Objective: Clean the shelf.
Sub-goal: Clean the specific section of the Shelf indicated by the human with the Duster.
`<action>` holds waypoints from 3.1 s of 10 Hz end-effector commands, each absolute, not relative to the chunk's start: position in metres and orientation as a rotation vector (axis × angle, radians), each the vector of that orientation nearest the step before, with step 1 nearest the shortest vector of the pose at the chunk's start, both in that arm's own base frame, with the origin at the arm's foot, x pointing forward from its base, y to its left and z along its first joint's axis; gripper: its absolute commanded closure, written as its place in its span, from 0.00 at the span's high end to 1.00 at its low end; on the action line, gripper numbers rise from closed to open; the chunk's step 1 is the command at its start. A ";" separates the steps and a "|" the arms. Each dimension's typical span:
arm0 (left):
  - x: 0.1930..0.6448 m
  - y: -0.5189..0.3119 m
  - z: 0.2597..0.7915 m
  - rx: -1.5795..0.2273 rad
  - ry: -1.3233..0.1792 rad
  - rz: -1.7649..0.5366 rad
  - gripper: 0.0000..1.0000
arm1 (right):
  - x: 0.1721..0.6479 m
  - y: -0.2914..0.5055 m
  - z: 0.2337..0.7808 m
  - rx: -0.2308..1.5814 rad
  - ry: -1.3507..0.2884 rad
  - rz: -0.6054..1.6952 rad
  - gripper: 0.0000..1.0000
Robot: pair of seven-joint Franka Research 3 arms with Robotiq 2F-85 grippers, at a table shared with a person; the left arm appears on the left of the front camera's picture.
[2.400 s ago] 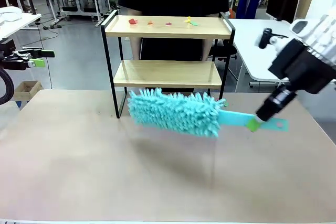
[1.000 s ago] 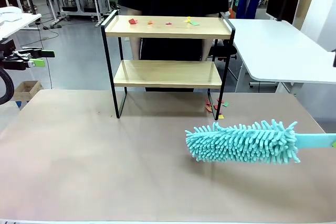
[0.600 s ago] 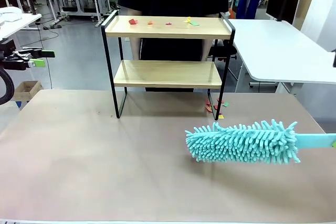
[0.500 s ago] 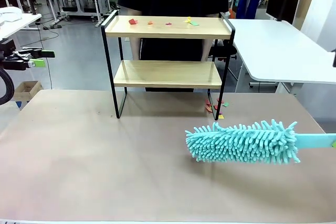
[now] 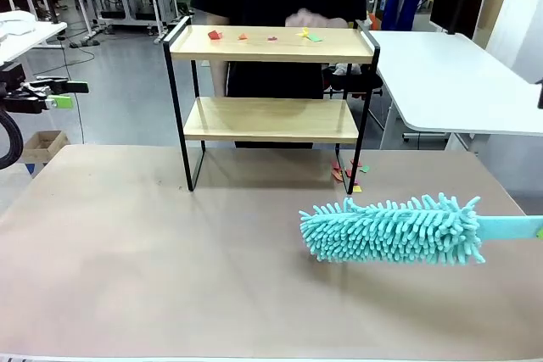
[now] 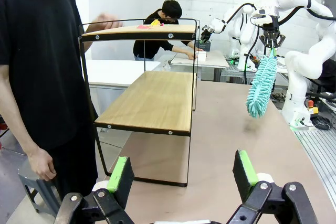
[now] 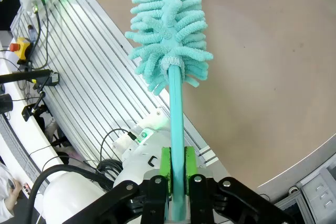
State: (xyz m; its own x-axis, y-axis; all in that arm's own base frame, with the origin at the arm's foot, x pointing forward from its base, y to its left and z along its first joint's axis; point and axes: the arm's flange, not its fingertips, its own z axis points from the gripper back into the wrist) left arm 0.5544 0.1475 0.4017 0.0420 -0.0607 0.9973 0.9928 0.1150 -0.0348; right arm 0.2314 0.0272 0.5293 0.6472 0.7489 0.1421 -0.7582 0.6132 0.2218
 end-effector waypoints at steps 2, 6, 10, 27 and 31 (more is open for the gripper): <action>0.552 0.147 0.405 -1.095 -1.193 -1.127 1.00 | 0.232 0.029 0.530 0.278 -0.043 0.861 0.13; 0.552 0.147 0.405 -1.095 -1.193 -1.127 1.00 | 0.232 0.029 0.530 0.278 -0.043 0.861 0.13; 0.552 0.147 0.405 -1.095 -1.193 -1.127 1.00 | 0.232 0.029 0.530 0.278 -0.043 0.861 0.13; 0.552 0.147 0.405 -1.095 -1.193 -1.127 1.00 | 0.232 0.225 0.672 0.434 -0.319 0.835 0.13; 0.552 0.147 0.405 -1.095 -1.193 -1.127 1.00 | 0.248 0.313 0.737 0.476 -0.492 0.630 0.13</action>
State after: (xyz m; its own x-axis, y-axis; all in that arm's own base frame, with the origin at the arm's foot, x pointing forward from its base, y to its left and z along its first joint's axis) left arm 0.5543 0.1473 0.4015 0.0424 -0.0605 0.9973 0.9928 0.1148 -0.0353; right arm 0.2381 0.2933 0.7263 0.6656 0.5149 0.5402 -0.7142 0.6495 0.2609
